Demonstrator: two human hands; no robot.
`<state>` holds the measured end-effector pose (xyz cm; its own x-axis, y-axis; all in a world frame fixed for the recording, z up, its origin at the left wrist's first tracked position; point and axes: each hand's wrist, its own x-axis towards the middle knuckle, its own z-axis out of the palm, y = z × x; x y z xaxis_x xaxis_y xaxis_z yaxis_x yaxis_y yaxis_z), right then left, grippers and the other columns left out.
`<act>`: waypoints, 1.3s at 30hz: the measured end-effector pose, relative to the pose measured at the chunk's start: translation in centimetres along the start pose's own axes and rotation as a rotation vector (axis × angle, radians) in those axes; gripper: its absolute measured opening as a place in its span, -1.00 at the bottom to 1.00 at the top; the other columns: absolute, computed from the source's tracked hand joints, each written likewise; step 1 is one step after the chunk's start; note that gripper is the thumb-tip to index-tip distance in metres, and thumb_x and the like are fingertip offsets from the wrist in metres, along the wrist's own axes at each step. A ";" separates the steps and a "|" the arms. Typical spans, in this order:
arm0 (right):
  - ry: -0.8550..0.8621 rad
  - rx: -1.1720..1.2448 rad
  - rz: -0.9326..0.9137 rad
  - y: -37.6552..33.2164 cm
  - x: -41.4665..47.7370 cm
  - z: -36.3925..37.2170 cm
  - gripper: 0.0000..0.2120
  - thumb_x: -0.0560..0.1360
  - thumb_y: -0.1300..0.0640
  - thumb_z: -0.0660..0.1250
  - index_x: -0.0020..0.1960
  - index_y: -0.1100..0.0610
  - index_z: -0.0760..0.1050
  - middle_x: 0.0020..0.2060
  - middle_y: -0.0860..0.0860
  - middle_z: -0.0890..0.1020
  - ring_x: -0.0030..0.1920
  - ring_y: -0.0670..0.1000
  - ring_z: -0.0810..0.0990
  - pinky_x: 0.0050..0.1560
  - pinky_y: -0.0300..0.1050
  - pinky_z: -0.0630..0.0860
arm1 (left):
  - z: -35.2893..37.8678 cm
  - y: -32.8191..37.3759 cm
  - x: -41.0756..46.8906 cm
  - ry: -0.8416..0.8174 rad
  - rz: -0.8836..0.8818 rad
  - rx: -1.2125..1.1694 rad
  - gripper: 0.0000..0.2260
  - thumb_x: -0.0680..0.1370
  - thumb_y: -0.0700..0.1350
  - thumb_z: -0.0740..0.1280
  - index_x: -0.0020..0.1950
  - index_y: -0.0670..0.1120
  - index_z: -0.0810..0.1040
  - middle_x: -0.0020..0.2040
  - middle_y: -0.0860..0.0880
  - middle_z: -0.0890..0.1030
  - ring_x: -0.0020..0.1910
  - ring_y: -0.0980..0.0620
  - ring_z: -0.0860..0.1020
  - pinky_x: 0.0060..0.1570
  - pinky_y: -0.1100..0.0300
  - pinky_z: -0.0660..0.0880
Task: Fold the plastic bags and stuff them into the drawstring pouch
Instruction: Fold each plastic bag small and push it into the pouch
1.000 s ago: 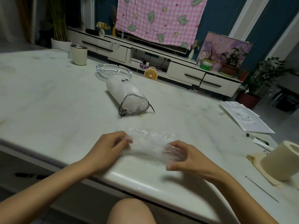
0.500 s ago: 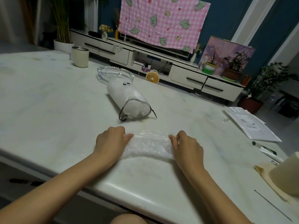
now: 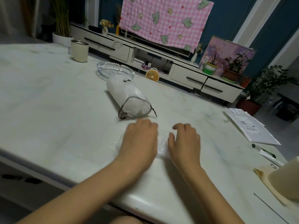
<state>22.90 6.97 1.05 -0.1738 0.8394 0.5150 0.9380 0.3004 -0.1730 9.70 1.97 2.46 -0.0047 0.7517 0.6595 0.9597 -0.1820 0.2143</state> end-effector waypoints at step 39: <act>-0.455 0.248 0.145 6.1 -2.0 -3.2 -0.55 0.60 0.01 0.17 0.45 0.11 0.23 0.39 0.00 0.36 0.39 0.03 0.33 0.35 -0.15 0.23 | -0.1 -3.9 -1.7 -0.443 -0.605 0.005 -0.85 0.59 -0.06 0.18 0.04 -0.13 0.43 0.12 -0.12 0.42 0.13 -0.13 0.39 -0.01 0.12 0.32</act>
<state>29.94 5.74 1.63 -0.2121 0.9751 0.0644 0.8724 0.2187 -0.4371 5.97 1.31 0.61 -0.4192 0.9047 0.0761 0.8269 0.3459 0.4433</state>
